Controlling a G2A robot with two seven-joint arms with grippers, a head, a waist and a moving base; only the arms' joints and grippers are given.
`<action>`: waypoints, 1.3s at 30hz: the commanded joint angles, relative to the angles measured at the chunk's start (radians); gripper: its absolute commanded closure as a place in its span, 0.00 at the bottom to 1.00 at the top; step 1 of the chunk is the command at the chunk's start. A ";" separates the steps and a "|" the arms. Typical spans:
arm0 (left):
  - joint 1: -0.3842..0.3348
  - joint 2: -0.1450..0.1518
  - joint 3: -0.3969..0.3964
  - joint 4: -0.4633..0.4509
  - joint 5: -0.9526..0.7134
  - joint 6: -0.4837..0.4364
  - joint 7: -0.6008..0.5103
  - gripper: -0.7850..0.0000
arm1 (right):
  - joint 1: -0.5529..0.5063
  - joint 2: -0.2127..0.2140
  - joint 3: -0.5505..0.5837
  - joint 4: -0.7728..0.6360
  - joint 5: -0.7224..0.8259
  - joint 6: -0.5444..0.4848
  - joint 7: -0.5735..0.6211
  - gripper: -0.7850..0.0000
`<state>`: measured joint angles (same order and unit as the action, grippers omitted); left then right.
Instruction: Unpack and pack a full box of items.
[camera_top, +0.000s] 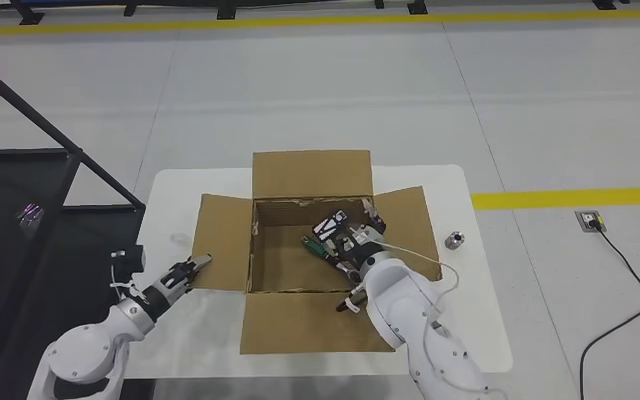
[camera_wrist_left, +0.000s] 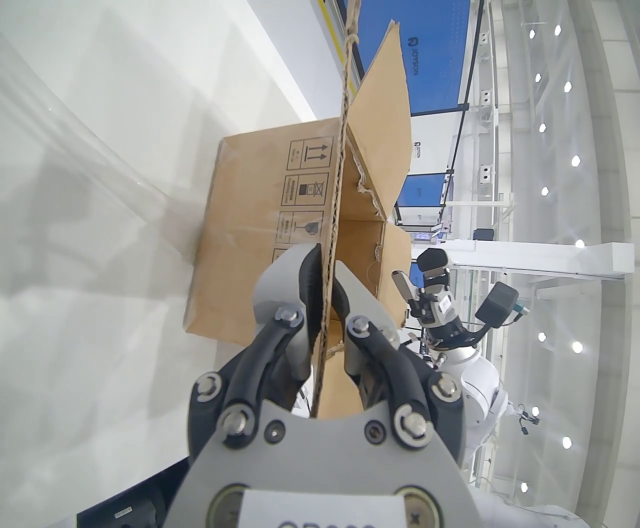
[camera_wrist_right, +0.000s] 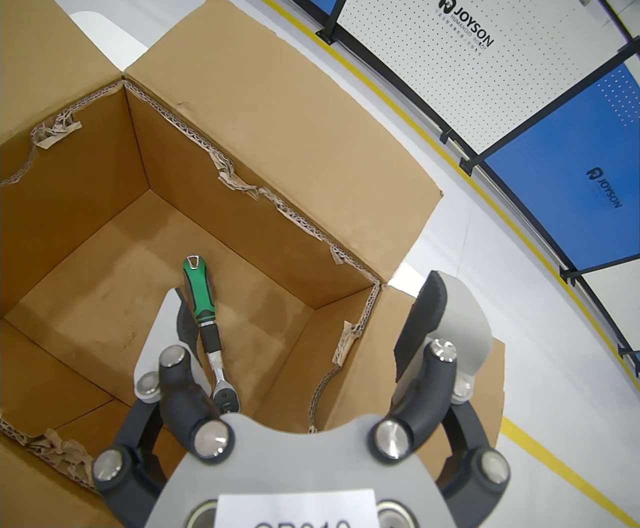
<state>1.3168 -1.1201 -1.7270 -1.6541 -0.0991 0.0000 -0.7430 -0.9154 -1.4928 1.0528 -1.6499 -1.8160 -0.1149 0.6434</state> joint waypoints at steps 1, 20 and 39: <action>-0.003 0.000 0.015 -0.002 0.003 -0.003 -0.005 1.00 | 0.000 0.000 0.000 0.000 0.000 0.000 0.000 0.00; -0.010 0.011 0.029 -0.004 -0.016 0.010 0.012 0.00 | -0.018 -0.001 0.020 0.022 -0.015 -0.027 -0.048 0.00; 0.168 0.005 -0.077 -0.050 -0.057 -0.120 0.257 0.00 | -0.054 0.003 0.071 0.011 -0.008 -0.034 -0.112 0.00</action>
<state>1.4935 -1.1134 -1.8078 -1.7169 -0.0988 -0.1376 -0.4864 -0.9653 -1.4904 1.1211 -1.6361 -1.8231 -0.1482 0.5334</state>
